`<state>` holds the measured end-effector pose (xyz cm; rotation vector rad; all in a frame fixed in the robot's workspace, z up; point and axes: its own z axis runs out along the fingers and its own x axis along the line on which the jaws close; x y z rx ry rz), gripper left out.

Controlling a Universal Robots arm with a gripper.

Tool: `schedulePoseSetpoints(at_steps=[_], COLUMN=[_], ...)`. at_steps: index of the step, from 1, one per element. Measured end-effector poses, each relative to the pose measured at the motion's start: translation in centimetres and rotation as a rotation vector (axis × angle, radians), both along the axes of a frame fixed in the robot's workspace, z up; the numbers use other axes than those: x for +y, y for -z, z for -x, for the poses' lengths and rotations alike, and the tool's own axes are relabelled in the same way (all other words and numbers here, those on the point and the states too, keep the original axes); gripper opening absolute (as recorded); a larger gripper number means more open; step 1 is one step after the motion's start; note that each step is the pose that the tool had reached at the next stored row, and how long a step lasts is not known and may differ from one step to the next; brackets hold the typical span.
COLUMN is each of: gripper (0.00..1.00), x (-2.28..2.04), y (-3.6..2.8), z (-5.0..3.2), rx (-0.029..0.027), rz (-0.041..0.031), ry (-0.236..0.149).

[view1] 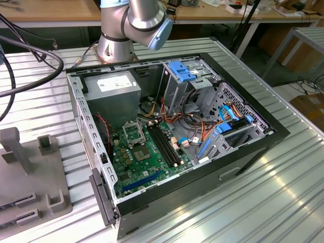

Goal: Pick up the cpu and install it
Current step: 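Pick up the cpu and move it towards the insertion slot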

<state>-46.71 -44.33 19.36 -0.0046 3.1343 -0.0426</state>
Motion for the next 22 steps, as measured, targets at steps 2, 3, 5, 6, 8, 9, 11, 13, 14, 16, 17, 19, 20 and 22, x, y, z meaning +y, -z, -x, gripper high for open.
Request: schedulePoseSetpoints(at_steps=[2, 3, 5, 6, 8, 9, 11, 13, 14, 16, 17, 19, 20, 22], gripper=[0.47, 0.47, 0.47, 0.47, 0.47, 0.47, 0.47, 0.47, 0.47, 0.47, 0.47, 0.47, 0.47, 0.47], x=[0.0, 0.0, 0.0, 0.0, 0.0, 0.0, 0.0, 0.0, 0.0, 0.0, 0.0, 0.0, 0.0, 0.0], y=[-0.18, -0.31, -0.58, -0.69, -0.9, -1.03, -1.22, -1.38, -1.45, -1.78, -1.93, -2.13, -2.24, -2.45], z=[0.0, 0.0, 0.0, 0.0, 0.0, 0.0, 0.0, 0.0, 0.0, 0.0, 0.0, 0.0, 0.0, 0.0], rx=[-0.0001, -0.0002, -0.0002, -0.0001, -0.0002, -0.0001, -0.0001, -0.0002, -0.0001, -0.0002, 0.0, -0.0001, -0.0001, 0.0], rz=[-0.0001, -0.0001, -0.0001, 0.0, -0.0001, -0.0001, 0.0, -0.0001, -0.0001, -0.0001, -0.0001, -0.0001, -0.0001, -0.0001], ry=[0.0, 0.0, 0.0, 0.0, 0.0, 0.0, 0.0, 0.0, 0.0, 0.0, 0.0, 0.0, 0.0, 0.0])
